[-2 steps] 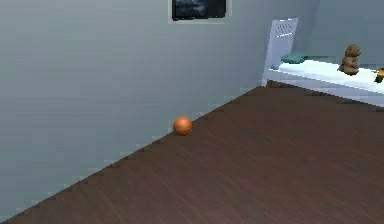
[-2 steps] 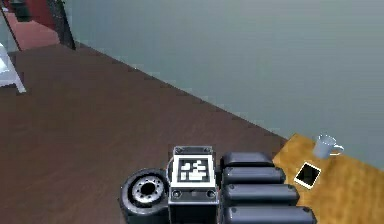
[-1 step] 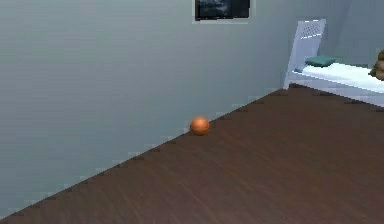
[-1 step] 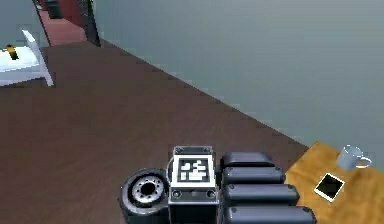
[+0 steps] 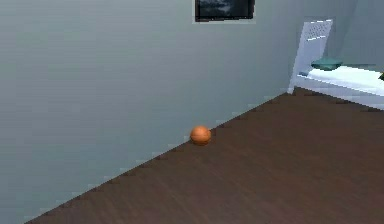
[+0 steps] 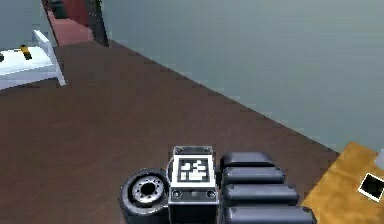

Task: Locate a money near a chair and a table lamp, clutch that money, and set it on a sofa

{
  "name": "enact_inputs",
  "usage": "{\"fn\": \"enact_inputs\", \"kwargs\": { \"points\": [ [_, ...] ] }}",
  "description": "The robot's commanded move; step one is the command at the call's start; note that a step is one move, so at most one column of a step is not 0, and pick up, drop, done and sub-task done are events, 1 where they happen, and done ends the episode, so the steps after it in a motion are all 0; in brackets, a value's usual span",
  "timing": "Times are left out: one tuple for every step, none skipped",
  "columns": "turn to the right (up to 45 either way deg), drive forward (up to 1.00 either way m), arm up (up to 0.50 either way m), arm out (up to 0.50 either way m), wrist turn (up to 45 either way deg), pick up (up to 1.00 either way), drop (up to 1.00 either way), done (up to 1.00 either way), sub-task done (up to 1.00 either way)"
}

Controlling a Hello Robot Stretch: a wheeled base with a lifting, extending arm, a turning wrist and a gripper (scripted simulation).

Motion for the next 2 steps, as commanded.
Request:
{"fn": "enact_inputs", "kwargs": {
  "points": [
    [-45.0, 0.00, 0.00, 0.00, 0.0, 0.00, 0.00, 0.00, 0.00],
    [-39.0, 0.00, 0.00, 0.00, 0.0, 0.00, 0.00, 0.00, 0.00]
  ]
}}
